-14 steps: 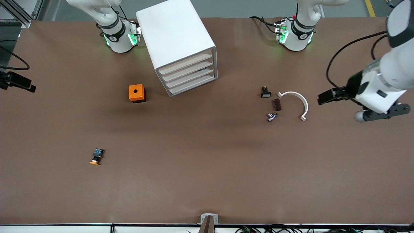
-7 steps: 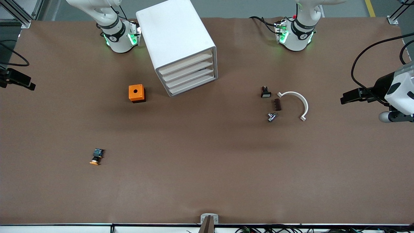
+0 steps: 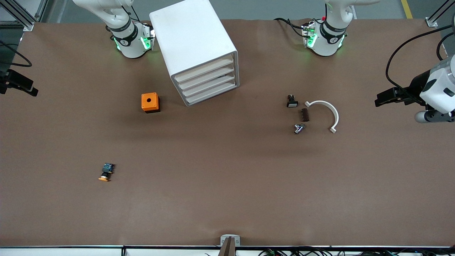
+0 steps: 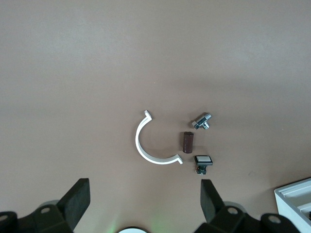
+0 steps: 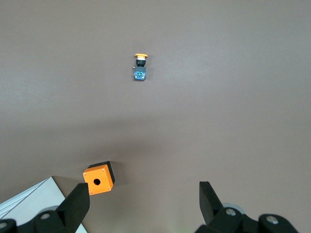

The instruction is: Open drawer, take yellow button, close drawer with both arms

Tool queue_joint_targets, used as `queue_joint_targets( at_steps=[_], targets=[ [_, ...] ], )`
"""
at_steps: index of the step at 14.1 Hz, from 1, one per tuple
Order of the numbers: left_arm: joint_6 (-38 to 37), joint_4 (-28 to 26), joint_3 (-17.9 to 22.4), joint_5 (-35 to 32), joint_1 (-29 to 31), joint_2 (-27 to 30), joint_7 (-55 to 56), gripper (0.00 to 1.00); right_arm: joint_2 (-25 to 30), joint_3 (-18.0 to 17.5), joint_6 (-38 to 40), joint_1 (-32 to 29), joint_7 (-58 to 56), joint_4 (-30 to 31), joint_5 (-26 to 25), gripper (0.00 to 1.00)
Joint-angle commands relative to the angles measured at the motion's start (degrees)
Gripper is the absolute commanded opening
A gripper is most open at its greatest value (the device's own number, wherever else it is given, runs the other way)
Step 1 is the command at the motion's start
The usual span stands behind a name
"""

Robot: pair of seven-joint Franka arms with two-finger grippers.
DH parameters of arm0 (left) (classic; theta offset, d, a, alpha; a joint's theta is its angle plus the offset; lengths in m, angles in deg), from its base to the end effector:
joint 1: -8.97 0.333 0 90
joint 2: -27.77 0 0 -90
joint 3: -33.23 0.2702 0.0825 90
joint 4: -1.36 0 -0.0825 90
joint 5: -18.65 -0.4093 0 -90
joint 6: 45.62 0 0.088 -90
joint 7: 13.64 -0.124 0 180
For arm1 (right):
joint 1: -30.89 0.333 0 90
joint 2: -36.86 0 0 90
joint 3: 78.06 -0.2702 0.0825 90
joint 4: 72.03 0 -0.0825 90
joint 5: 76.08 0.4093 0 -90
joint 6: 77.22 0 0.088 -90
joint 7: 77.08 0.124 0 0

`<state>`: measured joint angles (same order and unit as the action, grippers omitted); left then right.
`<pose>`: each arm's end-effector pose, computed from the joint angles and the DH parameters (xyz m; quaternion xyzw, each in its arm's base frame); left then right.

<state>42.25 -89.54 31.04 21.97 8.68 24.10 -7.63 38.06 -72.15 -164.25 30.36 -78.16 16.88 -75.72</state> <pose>0.5863 -0.0323 0.5138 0.9973 0.0313 -0.0605 0.0258 0.5655 -0.0635 0.5786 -0.9989 0.0466 0.0057 0.0046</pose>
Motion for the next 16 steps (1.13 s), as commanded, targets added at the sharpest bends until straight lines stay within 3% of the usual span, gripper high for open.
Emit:
queue_joint_targets(
  at_steps=[1, 4, 8, 16],
  targets=[
    [3.19, -7.53, -0.97, -1.29, 0.91, 6.56, -1.09, 1.00, 2.14, -0.02, -1.22, 0.09, -1.29, 2.41, 0.43, 1.00],
    [3.36, -5.79, -1.15, -1.21, 0.91, 6.93, -1.09, 1.00, 2.14, 0.24, -1.22, -0.26, -1.20, 2.40, 0.52, 1.00],
    [3.45, -0.78, -1.06, -1.29, 0.82, 3.23, -1.09, 1.00, 2.23, 0.42, -0.69, -0.44, -1.11, 2.32, 0.52, 1.00],
    [3.28, 0.46, -1.06, -1.21, 0.82, 4.02, -1.09, 1.00, 2.32, 0.51, -0.69, -0.53, -1.20, 2.32, 0.52, 1.00]
  ],
)
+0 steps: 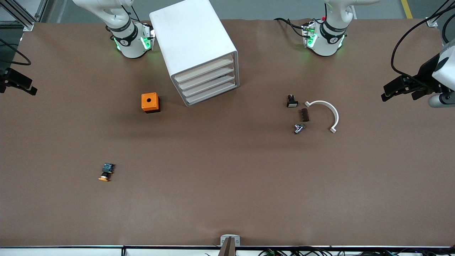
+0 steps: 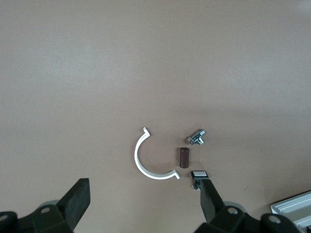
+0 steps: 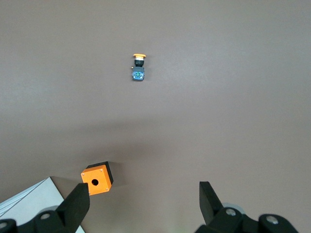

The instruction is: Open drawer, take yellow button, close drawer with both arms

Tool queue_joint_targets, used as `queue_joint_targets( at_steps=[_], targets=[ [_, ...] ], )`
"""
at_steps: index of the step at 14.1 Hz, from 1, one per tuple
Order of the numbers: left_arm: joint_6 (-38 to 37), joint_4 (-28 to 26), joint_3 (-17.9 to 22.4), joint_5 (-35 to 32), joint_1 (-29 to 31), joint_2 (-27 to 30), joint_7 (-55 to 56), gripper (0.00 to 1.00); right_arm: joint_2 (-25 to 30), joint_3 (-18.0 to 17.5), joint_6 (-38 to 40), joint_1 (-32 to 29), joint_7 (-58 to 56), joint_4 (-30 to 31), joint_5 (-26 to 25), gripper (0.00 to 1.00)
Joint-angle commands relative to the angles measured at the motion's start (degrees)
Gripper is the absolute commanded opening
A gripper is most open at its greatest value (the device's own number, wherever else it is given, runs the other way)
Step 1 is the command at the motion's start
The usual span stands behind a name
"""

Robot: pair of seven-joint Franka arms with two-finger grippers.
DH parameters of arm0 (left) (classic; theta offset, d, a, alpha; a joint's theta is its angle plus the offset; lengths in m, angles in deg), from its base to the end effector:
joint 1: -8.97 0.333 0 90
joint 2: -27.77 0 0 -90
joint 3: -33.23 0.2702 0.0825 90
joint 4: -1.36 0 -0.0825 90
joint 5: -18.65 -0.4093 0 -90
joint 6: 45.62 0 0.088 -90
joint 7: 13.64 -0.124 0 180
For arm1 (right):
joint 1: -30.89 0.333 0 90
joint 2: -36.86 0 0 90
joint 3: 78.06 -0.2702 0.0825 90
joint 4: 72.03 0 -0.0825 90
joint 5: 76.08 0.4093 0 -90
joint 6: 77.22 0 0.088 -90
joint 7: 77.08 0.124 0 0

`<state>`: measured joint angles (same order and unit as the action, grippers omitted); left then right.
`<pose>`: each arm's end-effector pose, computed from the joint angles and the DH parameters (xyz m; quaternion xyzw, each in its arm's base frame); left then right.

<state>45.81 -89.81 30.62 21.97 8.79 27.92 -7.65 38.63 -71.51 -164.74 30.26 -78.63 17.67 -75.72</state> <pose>0.5804 -0.0354 0.5555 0.9992 0.0285 0.0014 0.0291 0.5629 -0.0709 0.5781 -0.9988 0.0490 0.0033 0.0052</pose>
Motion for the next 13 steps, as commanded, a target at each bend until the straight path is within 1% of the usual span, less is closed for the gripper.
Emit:
queue_joint_targets(
  at_steps=[1, 13],
  targets=[
    [-0.28, 0.73, -0.73, -1.29, 0.62, 0.20, -0.97, 1.00, 1.74, -0.22, -0.20, -0.43, -0.73, 1.54, 0.52, 1.00],
    [-0.63, 2.22, -0.91, -1.29, 0.36, -0.07, 0.08, 1.00, 2.00, -0.40, -0.55, -0.25, -1.43, 1.45, 0.61, 1.00]
  ],
)
